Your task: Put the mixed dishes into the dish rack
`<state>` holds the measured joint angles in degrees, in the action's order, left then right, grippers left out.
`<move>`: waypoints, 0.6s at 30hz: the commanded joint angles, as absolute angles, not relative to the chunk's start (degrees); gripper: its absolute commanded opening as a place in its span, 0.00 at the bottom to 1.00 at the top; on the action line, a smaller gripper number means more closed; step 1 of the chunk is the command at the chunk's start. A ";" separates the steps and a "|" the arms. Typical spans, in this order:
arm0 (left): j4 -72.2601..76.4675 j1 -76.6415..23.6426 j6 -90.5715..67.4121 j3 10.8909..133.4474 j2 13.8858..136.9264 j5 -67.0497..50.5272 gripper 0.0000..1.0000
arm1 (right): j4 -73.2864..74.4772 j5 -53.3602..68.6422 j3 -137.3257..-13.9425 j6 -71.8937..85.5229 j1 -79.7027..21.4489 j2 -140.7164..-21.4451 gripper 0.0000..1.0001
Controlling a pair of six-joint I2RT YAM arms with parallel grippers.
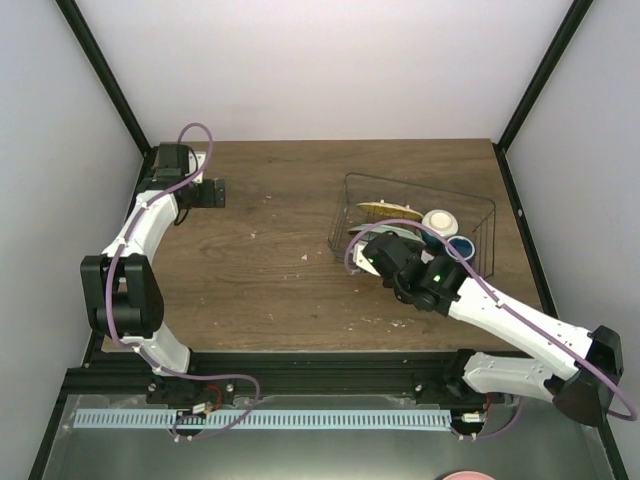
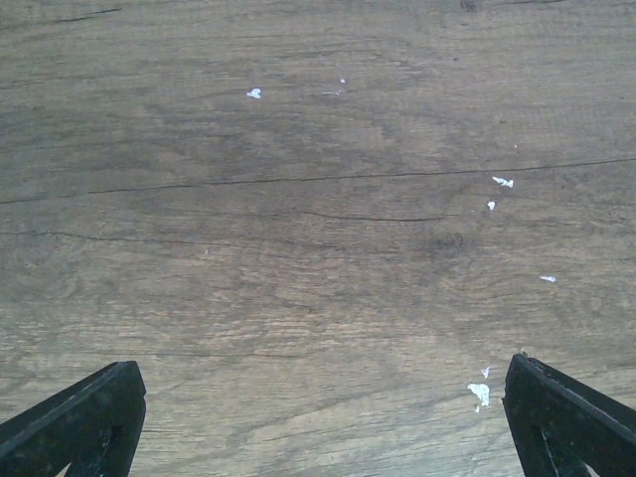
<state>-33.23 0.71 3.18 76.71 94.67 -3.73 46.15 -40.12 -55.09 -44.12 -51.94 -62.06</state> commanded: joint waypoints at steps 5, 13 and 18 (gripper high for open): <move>-33.22 0.55 1.78 76.14 93.77 -4.43 1.00 | 38.23 -47.97 -57.89 -46.33 -53.13 -63.95 0.01; -33.40 0.55 2.02 76.14 94.54 -4.83 1.00 | 45.28 -46.82 -60.84 -36.33 -55.55 -72.59 0.01; -33.48 0.55 2.55 75.90 94.90 -5.08 1.00 | 47.37 -45.59 -63.15 -31.33 -56.15 -76.69 0.09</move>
